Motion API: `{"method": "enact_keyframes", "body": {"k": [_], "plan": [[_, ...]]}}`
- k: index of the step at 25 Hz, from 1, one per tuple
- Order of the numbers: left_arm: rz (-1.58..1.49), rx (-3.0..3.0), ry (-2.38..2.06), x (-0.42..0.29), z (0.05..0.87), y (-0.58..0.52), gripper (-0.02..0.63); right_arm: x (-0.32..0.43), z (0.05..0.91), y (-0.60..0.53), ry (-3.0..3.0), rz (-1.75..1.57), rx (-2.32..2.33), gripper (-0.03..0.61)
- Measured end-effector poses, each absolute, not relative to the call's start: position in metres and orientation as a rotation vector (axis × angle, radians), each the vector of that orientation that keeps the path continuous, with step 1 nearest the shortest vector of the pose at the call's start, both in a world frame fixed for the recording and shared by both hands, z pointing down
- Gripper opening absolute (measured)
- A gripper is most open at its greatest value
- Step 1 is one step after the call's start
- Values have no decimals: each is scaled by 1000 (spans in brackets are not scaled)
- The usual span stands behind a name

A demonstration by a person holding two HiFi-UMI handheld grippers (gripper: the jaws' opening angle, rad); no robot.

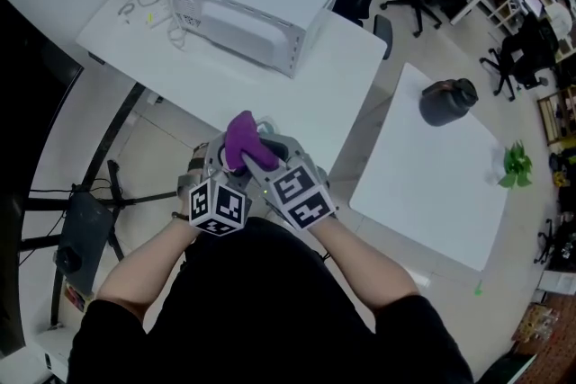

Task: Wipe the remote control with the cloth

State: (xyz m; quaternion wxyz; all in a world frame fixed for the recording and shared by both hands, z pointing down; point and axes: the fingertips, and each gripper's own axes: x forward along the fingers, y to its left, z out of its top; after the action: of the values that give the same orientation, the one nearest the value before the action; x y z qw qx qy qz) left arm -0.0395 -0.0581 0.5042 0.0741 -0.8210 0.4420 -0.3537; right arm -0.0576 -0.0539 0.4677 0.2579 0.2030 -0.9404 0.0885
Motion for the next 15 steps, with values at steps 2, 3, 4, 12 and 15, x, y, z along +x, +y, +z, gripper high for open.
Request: {"method": "enact_keyframes", "body": {"k": [2,3,4,12,15], "plan": [[-1030,-2471,1326,-39,492,-51,242,-52,466,-58,-2532,239,599,146],[-1017,-2474,1325,-40,488,-48,242,-48,465,-61,-2525,242,629,146],[-1009,-2476,1315,-41,485,-46,241,-44,465,-65,-2517,249,660,146],[-971,-2496,1272,-55,479,-32,242,-26,447,-77,-2502,304,848,144],[-965,-2490,1273,-62,478,-35,241,-57,435,-45,-2551,292,738,145]]}}
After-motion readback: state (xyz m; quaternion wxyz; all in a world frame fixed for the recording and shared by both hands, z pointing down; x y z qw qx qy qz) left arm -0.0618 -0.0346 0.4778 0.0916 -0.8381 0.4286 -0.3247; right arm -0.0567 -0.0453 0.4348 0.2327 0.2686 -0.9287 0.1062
